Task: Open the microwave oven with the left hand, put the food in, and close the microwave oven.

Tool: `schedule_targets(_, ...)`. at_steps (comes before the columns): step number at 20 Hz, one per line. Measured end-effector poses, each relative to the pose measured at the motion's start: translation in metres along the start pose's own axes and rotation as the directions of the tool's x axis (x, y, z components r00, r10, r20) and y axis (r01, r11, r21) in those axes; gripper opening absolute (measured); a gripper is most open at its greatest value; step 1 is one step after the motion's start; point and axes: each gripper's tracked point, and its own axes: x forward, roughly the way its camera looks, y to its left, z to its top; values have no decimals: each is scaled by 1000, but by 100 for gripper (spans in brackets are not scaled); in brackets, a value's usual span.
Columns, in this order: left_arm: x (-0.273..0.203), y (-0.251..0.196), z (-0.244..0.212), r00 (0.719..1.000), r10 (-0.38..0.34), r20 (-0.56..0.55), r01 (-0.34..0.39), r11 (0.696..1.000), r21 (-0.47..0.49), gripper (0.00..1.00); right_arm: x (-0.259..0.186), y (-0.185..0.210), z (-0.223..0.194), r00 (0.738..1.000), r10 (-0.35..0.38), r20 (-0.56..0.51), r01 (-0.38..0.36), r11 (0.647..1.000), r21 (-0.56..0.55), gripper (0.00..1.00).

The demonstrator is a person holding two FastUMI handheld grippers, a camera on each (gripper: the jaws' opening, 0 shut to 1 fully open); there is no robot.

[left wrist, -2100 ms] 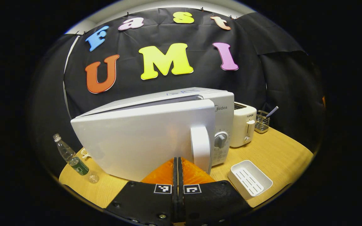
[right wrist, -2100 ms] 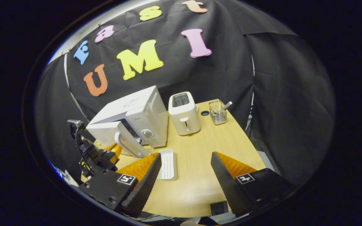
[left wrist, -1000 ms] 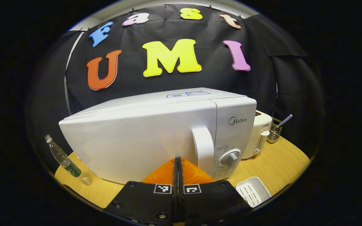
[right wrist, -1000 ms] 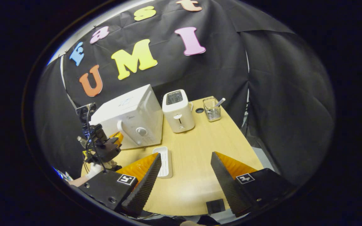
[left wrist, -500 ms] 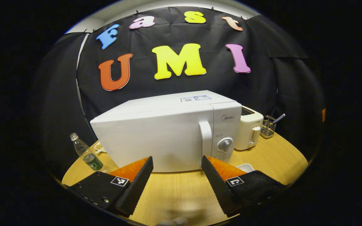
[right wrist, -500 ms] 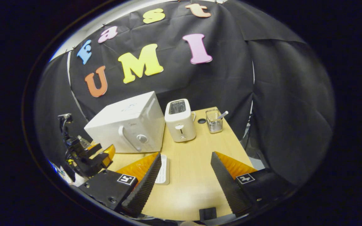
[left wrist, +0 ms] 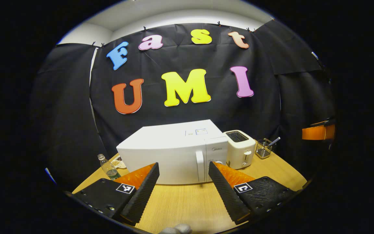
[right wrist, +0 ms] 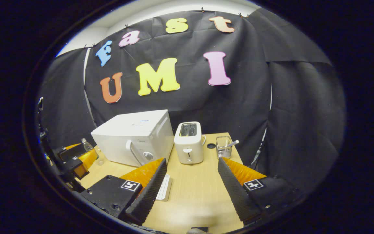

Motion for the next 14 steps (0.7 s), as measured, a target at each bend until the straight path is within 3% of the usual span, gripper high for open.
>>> schedule_targets(1,-6,1,14,1000,-2,29,2,1000,5,95,-3,1,11,1000,0,27,1,1000,-21,100)
schedule_targets(7,-34,24,92,990,-10,143,11,1000,-5,95,-31,35,82,987,14,160,-5,998,-59,100)
schedule_targets(8,-38,33,103,987,0,163,1,1000,-6,95,-36,44,90,985,25,172,-18,999,-46,91)
schedule_targets(9,-38,38,112,984,2,180,0,1000,-13,95,-39,50,96,984,27,176,-21,999,-38,100)
schedule_targets(10,-40,43,117,984,8,177,-3,1000,-25,95,-42,56,102,983,30,180,-25,999,-32,91)
schedule_targets(11,-42,50,120,986,17,169,-11,999,-33,95,-45,61,111,981,29,194,-25,999,-22,100)
schedule_targets(13,-48,59,133,981,18,192,-10,999,-43,95,-51,63,124,975,11,221,-6,1000,-22,100)
schedule_targets(14,-49,65,138,979,22,203,-15,999,-38,95,-53,64,127,973,2,230,5,1000,-30,90)
